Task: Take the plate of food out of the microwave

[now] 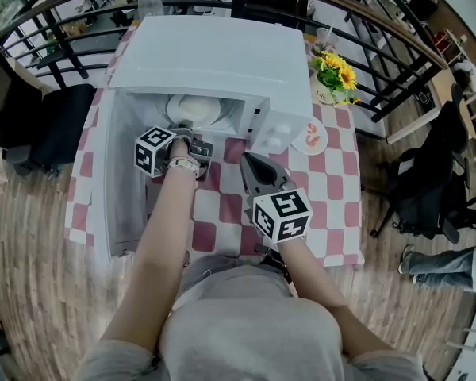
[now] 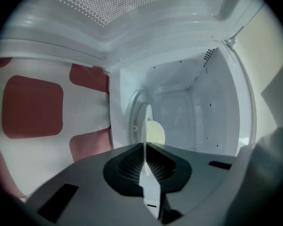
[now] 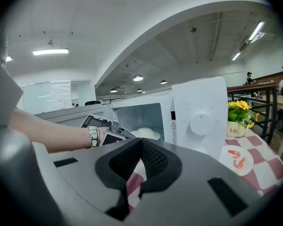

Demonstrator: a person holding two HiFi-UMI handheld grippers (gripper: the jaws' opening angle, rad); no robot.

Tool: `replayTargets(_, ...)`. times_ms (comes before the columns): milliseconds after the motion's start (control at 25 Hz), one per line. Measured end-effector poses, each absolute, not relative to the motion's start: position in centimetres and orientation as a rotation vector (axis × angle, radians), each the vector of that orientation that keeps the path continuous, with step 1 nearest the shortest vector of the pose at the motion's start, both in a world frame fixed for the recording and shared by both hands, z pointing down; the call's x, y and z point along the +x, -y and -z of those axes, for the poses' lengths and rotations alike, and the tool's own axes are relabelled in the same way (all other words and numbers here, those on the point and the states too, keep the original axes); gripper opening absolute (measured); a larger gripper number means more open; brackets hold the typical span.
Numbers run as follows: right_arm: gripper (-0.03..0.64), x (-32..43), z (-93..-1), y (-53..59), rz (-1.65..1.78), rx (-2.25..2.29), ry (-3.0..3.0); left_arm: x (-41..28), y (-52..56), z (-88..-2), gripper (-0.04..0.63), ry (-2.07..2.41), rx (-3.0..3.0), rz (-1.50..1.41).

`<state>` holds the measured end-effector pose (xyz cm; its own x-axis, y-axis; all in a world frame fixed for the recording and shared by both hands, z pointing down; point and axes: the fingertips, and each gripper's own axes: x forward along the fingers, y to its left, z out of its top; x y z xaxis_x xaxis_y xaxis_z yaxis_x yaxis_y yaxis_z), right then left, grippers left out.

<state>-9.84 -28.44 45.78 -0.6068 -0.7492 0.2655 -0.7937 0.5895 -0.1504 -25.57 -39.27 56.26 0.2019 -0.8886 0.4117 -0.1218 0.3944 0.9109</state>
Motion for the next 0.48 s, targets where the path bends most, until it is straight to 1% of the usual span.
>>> replayTargets(480, 0.023, -10.1, -45.9, 28.5, -0.351, 1.281, 2.638, -25.8, 38.0, -54.6, 0.017, 1.260, 1.162, 0.840)
